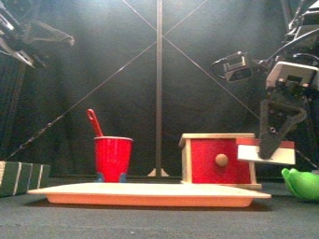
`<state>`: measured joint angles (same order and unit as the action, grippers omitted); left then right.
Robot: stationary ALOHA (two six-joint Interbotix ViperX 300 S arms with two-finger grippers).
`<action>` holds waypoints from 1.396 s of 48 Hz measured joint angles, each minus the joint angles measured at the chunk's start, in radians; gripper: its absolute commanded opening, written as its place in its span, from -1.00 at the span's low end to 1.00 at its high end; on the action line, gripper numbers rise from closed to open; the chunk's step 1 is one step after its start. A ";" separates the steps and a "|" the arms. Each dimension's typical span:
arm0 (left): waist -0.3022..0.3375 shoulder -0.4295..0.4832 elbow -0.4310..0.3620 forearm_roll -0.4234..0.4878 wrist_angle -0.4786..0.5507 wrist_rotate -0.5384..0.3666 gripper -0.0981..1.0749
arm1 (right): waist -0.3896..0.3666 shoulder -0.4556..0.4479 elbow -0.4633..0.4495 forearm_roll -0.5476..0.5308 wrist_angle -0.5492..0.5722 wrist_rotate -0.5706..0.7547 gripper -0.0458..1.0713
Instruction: Place salmon sushi on plate
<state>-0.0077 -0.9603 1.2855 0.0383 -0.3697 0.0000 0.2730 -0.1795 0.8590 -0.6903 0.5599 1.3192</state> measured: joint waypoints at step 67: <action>0.003 0.000 0.002 0.002 0.000 0.000 -0.88 | 0.003 0.428 -0.456 -0.190 -0.028 -0.066 0.28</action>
<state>-0.0046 -0.9603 1.2870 0.0399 -0.3697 0.0000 0.2761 0.2485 0.4034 -0.8805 0.5323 1.2533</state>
